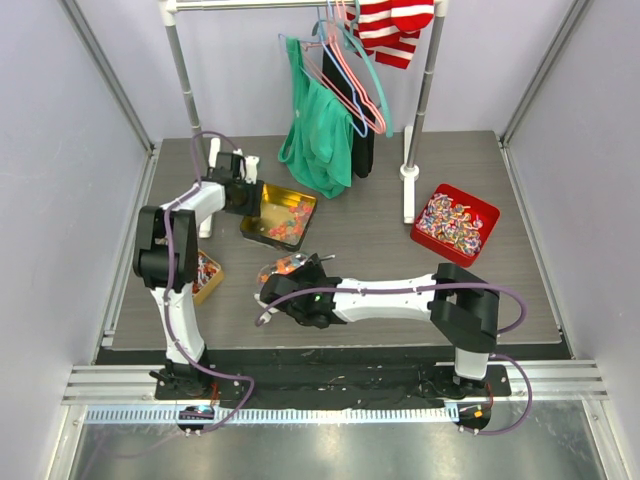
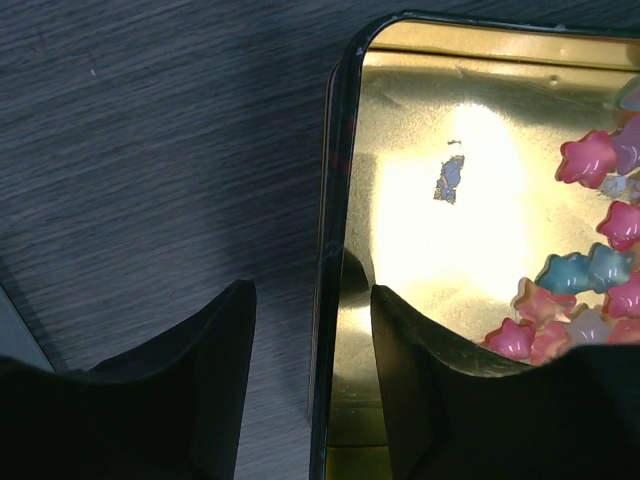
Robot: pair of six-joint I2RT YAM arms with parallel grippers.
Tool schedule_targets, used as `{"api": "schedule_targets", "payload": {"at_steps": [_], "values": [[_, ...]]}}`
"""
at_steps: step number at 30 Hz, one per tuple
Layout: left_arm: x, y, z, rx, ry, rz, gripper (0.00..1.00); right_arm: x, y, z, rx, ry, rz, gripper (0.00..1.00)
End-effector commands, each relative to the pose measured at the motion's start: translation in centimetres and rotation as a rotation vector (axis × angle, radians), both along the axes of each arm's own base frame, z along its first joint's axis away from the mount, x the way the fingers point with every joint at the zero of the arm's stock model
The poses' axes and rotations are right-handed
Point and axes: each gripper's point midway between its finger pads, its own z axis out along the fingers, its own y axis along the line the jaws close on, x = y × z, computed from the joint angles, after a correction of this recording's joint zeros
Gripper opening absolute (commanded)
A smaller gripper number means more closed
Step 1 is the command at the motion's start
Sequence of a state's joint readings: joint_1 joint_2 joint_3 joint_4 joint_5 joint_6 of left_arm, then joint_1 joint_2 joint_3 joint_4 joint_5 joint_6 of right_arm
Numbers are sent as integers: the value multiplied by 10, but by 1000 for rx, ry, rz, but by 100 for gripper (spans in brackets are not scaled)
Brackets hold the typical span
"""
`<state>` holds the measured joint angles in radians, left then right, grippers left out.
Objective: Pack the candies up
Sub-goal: Place the fake candies in the packing bottle.
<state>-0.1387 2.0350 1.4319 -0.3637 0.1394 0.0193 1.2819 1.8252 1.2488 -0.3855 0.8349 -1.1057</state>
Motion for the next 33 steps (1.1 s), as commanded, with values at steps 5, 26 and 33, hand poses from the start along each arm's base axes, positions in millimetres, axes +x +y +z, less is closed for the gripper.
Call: {"api": "schedule_targets", "payload": {"at_steps": [5, 26, 33], "values": [[7, -2, 38, -44, -81, 2, 53, 6, 2, 14, -30, -80, 7, 1], [10, 2, 56, -55, -124, 10, 54, 11, 3, 40, 45, -148, -12, 1], [9, 2, 59, -62, -129, 8, 54, 33, 6, 66, 205, -127, -86, 1]]}}
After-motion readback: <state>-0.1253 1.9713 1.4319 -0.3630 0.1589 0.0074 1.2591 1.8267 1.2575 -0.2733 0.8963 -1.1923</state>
